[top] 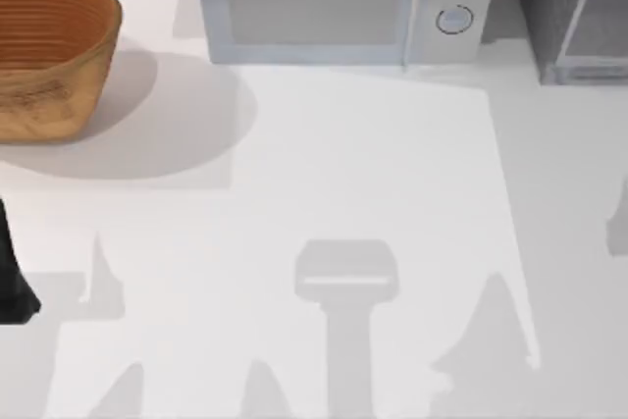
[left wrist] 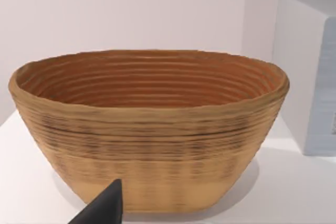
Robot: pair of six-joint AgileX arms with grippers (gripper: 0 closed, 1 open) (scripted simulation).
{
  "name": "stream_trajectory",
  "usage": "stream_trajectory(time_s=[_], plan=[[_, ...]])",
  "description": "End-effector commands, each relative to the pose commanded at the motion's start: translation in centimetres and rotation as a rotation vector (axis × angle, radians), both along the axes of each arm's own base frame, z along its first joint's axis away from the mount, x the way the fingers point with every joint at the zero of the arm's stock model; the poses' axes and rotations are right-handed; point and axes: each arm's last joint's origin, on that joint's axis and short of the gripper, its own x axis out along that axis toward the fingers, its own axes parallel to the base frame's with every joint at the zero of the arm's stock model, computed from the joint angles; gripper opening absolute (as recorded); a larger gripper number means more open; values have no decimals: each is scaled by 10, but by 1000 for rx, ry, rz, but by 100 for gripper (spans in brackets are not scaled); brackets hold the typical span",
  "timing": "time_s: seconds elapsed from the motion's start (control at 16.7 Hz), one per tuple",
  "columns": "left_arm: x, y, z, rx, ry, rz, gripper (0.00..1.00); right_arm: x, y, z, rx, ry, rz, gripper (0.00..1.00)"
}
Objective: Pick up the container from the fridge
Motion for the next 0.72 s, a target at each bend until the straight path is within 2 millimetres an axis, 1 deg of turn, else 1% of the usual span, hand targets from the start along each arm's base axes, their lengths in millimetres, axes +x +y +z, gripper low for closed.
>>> stream_trajectory(time_s=[0.18, 0.36, 0.54, 0.72], plan=[[0, 0, 0, 0, 0, 0, 100, 13, -19, -20, 14, 27, 0, 100], [0, 0, 0, 0, 0, 0, 100, 20, -35, -36, 15, 21, 0, 100], [0, 0, 0, 0, 0, 0, 100, 24, -47, -46, 4, -3, 0, 100], [0, 0, 0, 0, 0, 0, 100, 25, -52, -51, -2, -14, 1, 100]])
